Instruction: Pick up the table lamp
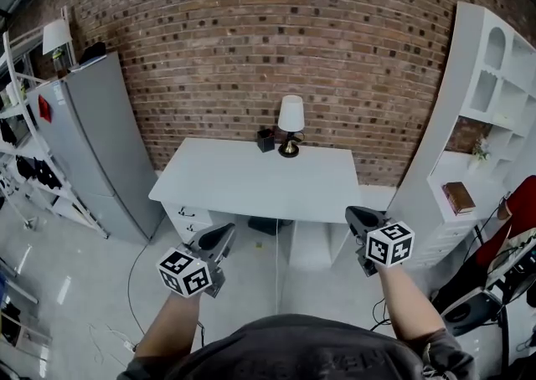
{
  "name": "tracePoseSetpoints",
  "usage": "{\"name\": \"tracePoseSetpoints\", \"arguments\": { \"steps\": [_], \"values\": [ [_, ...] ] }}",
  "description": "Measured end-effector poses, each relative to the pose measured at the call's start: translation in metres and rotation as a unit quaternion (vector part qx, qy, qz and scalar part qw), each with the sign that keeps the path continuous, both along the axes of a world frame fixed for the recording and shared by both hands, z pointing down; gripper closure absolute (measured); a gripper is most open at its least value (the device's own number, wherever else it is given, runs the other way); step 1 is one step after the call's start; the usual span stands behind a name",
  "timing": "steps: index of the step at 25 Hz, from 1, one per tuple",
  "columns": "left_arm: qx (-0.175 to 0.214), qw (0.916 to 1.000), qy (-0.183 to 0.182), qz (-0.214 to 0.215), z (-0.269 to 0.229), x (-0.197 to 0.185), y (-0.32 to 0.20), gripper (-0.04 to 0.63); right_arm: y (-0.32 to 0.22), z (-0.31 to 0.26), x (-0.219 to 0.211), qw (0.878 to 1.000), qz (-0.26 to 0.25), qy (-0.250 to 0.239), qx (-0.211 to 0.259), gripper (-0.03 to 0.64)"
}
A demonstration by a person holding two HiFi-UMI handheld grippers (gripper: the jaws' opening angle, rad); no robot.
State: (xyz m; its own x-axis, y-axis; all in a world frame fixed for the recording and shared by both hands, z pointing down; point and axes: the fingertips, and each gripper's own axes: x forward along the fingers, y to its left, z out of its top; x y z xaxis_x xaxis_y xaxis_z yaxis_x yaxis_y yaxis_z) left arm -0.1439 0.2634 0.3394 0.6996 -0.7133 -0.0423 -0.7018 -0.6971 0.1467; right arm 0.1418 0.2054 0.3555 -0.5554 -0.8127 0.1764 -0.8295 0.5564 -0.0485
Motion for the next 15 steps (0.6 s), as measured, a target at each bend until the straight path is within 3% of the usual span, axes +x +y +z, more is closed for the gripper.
{"name": "tracePoseSetpoints", "arguments": {
  "steps": [7,15],
  "values": [
    [-0.011,0.9999,-0.009,-0.003,0.009,0.038,-0.012,0.598,-0.024,0.006,0.029,1.0,-0.011,-0.004,-0.003,0.623],
    [-0.018,0.9997,-0.001,0.018,0.026,0.022,-0.081,0.598,-0.083,0.019,0.013,1.0,0.006,0.0,-0.01,0.623]
  ]
}}
